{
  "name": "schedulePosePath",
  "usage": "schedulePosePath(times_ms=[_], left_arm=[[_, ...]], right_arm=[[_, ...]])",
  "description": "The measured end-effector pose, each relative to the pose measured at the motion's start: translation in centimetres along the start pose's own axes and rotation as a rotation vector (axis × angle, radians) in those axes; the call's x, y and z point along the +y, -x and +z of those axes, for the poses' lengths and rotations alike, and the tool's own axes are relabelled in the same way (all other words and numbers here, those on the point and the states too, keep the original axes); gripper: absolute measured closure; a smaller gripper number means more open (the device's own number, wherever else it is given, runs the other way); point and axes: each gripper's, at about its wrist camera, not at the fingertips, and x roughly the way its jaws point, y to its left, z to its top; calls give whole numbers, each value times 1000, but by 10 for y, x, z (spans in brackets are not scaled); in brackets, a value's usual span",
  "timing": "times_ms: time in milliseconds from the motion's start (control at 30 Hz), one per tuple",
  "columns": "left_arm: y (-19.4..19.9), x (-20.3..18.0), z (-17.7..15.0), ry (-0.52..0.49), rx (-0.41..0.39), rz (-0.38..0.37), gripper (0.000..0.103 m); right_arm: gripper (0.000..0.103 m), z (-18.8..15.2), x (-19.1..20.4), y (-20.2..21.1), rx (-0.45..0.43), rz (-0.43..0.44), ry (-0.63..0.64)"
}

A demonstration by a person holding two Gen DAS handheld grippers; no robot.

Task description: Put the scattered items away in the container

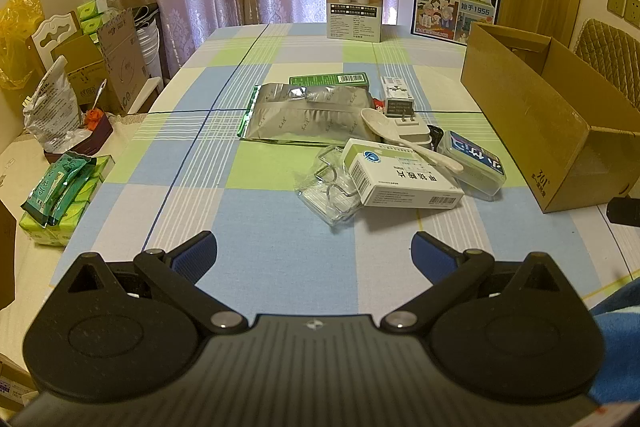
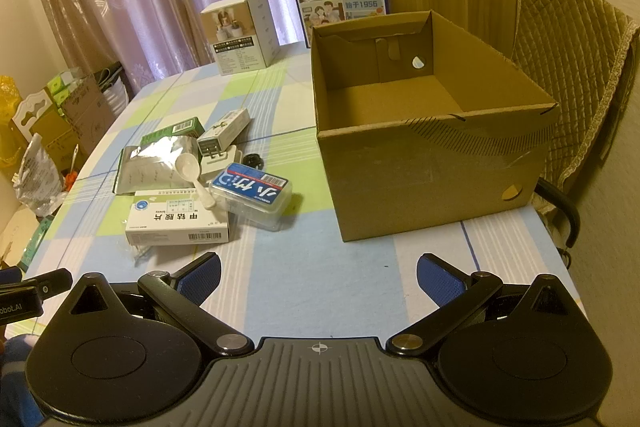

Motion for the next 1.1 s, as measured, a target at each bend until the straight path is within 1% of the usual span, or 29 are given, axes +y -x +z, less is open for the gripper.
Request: schedulePosePath(times_ms=[533, 833, 867, 1100], left_arm=[[0, 0, 0, 0, 1, 1, 1], [0, 0, 0, 1, 1, 0, 1], [0, 0, 0, 1, 1, 0, 1], [-5, -4, -1, -2, 2, -1, 1]], right_arm=[[2, 0, 0, 0, 2, 0, 2], [2, 6, 2, 3, 6, -1, 6], [2, 0, 0, -2, 7, -2, 7], [2, -2, 1, -4, 9, -2, 9]])
